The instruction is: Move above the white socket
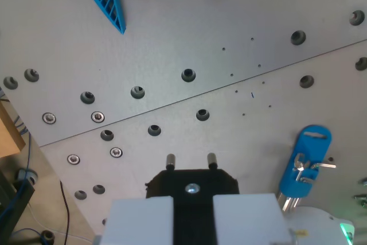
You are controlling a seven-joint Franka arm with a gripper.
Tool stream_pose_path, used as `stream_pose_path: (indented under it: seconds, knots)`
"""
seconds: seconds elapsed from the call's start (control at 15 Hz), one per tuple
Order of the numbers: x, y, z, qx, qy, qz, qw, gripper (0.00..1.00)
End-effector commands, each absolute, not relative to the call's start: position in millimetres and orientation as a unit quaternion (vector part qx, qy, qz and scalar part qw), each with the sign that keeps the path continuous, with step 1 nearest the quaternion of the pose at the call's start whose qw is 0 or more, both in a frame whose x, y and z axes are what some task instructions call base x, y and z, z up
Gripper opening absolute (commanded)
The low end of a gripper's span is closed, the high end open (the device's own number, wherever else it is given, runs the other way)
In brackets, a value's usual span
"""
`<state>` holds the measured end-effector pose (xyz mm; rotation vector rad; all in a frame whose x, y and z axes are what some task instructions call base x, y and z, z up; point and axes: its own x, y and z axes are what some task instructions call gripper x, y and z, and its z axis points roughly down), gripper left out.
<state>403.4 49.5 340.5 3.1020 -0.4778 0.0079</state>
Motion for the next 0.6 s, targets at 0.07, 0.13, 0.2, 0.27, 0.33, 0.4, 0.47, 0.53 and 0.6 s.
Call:
stream_pose_path:
  seconds: [0.07, 0.13, 0.2, 0.27, 0.33, 0.4, 0.47, 0.53, 0.6]
  knots:
    - [403.3, 49.5, 340.6, 0.988, -0.153, 0.003, 0.001, 0.00]
    - [403.3, 49.5, 340.6, 0.988, -0.153, 0.003, 0.001, 0.00]
    - [403.3, 49.5, 340.6, 0.988, -0.152, 0.003, 0.001, 0.00]
    - [403.3, 49.4, 340.5, 0.988, -0.152, 0.003, 0.001, 0.00]
    - [403.4, 49.4, 340.4, 0.989, -0.151, 0.003, 0.001, 0.00]
    - [403.4, 49.4, 340.1, 0.989, -0.149, 0.003, 0.002, 0.00]
    - [403.5, 49.3, 339.8, 0.989, -0.147, 0.003, 0.002, 0.00]
    - [403.7, 49.2, 339.3, 0.990, -0.144, 0.002, 0.002, 0.00]
    - [403.9, 49.0, 338.5, 0.990, -0.140, 0.003, 0.001, 0.00]
